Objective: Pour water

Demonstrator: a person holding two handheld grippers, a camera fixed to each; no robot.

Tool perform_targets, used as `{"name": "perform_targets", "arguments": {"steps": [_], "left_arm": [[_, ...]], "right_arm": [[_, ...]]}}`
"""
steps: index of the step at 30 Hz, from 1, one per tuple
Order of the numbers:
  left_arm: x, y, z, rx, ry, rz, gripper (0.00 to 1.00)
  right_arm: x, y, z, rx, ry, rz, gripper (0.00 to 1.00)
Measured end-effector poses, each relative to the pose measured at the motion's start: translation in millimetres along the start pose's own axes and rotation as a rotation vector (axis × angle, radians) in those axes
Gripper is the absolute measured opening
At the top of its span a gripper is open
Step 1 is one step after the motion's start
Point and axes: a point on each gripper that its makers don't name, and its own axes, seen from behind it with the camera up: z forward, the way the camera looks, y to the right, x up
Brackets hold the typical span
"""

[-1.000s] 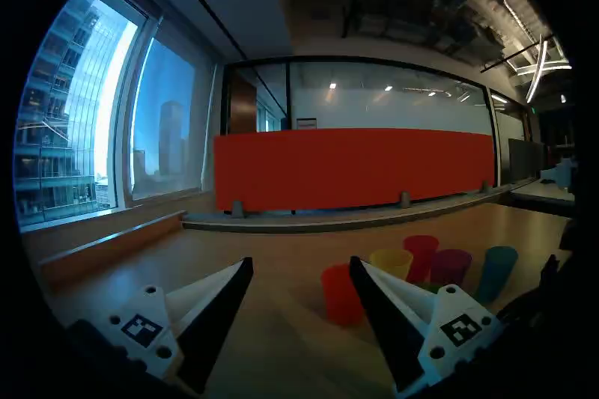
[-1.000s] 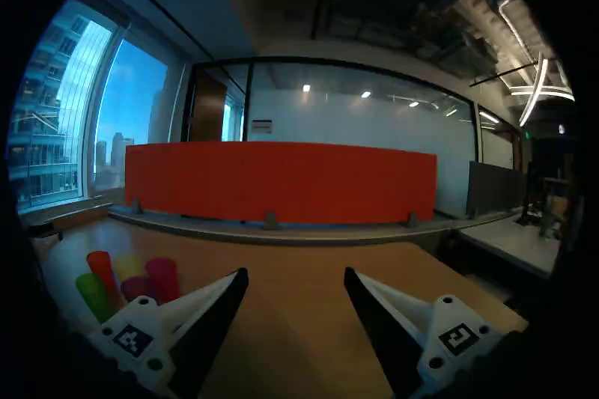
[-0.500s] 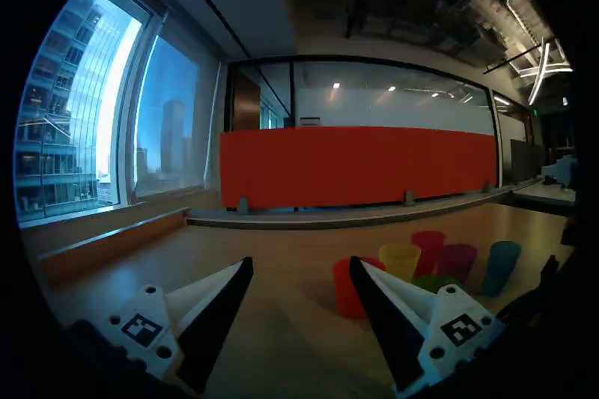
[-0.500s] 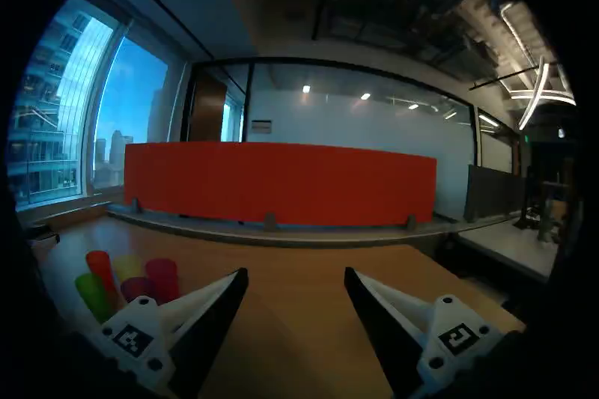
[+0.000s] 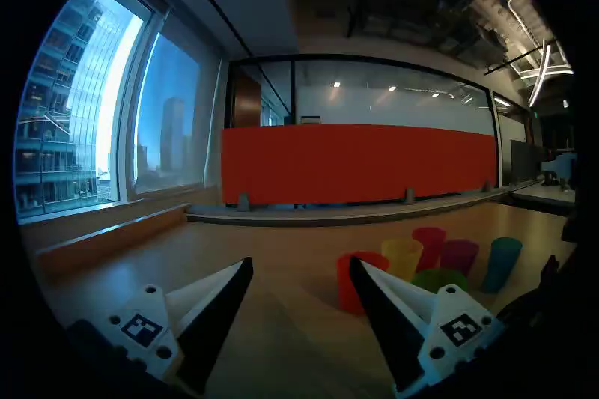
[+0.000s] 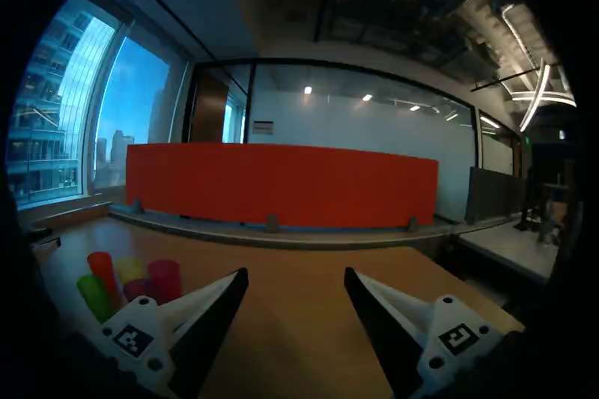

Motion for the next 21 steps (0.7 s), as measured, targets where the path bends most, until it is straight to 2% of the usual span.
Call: {"name": "perform_targets", "arguments": {"steps": [21], "left_arm": [[0.2, 1.4, 1.1, -0.009, 0.0, -0.007, 0.96]], "right_arm": [[5.9, -0.9, -5.7, 0.011, 0.016, 0.001, 0.99]]}}
